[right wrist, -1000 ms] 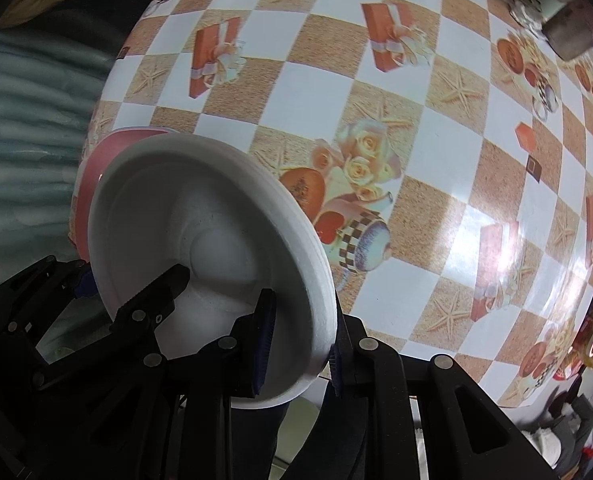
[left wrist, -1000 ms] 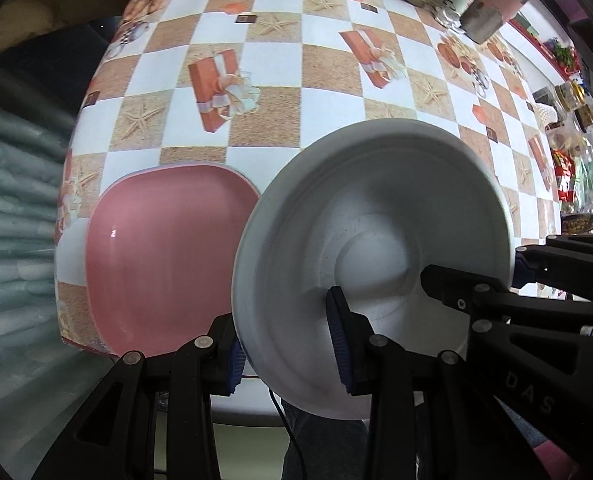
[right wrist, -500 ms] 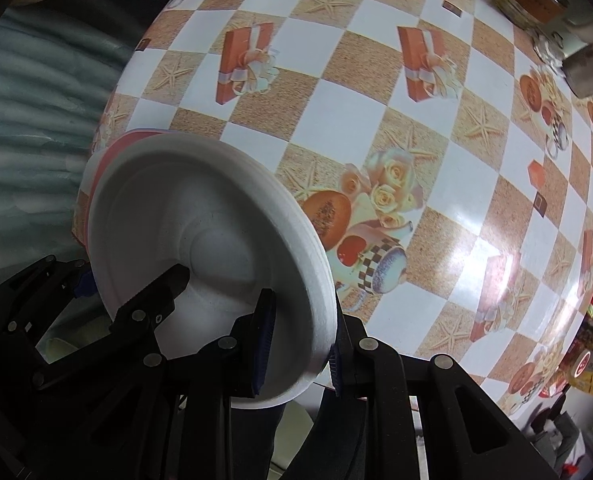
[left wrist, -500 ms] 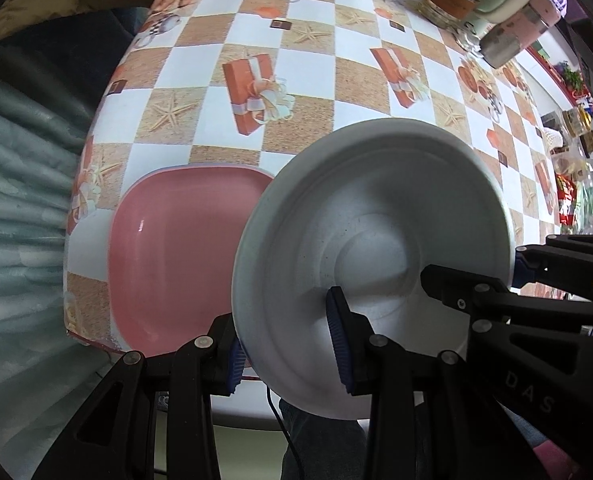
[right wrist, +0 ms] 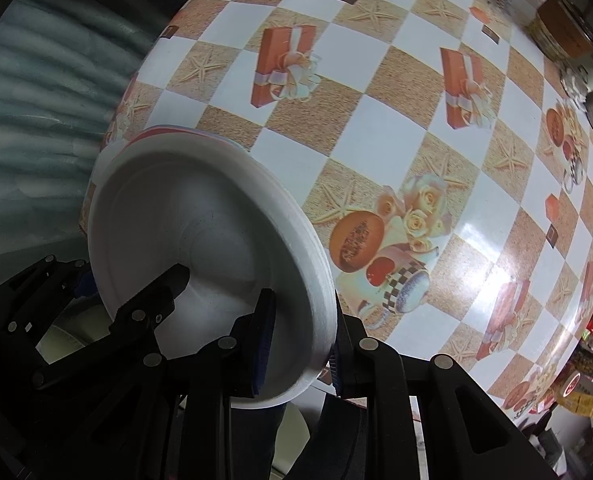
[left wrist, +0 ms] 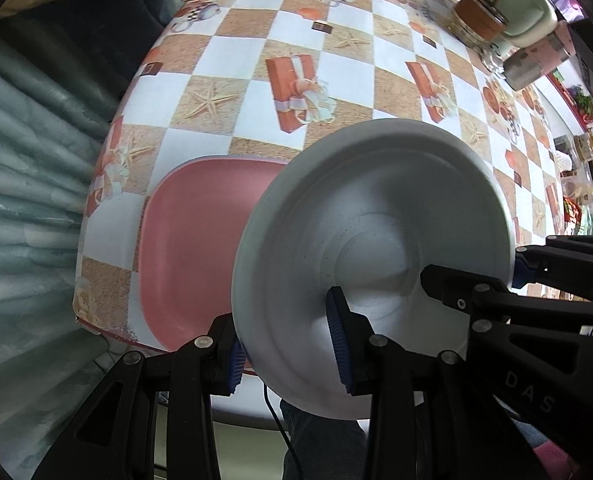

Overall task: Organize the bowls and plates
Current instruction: 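Carry the stacked white bowls over the pink square plate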

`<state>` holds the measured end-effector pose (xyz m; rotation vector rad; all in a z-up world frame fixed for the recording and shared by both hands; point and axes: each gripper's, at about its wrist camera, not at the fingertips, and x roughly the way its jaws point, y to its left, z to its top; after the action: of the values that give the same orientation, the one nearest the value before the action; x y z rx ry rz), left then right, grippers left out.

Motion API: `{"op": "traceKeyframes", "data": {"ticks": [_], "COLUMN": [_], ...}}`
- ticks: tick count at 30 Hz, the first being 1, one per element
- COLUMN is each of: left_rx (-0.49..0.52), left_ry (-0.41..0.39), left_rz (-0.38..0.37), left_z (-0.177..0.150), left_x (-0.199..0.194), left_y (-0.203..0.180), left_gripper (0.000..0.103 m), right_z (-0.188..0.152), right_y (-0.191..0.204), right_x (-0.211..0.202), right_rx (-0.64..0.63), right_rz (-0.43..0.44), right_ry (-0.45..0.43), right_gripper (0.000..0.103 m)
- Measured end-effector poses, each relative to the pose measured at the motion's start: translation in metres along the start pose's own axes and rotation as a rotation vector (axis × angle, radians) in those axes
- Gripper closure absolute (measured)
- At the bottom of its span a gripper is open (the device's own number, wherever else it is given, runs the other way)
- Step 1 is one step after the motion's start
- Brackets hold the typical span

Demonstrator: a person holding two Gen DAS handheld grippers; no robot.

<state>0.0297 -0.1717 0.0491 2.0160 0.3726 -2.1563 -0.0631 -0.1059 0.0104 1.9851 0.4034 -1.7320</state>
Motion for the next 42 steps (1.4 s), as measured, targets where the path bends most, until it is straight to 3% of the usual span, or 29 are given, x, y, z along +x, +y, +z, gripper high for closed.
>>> {"op": "traceKeyframes", "data": {"ticks": [15, 25, 33, 42], "left_rx": [-0.074, -0.091, -0.117, -0.114], "left_ry": [-0.042, 0.043, 0.062, 0.046], "left_rz": [0.068, 0.084, 0.082, 0.072], "left_z": [0.023, 0.007, 0.010, 0.008], "left_x": [-0.016, 0.012, 0.024, 0.024], "left_y": [0.052, 0.060, 0.064, 0.066], "left_gripper": [0.065, 0.065, 0.065, 0.062], "right_z": [0.046, 0.047, 0.055, 0.040], "right_y": [0.044, 0.047, 0.044, 0.051], "right_x": [-0.003, 0.038, 0.049, 0.048], "right_rx": [-0.050, -0.011, -0.022, -0.041], "right_rz": [0.054, 0.102, 0.100, 0.099], "right_ry": [-0.021, 0.067, 0.067, 0.070], "right_gripper": [0.078, 0.078, 0.078, 0.078]}}
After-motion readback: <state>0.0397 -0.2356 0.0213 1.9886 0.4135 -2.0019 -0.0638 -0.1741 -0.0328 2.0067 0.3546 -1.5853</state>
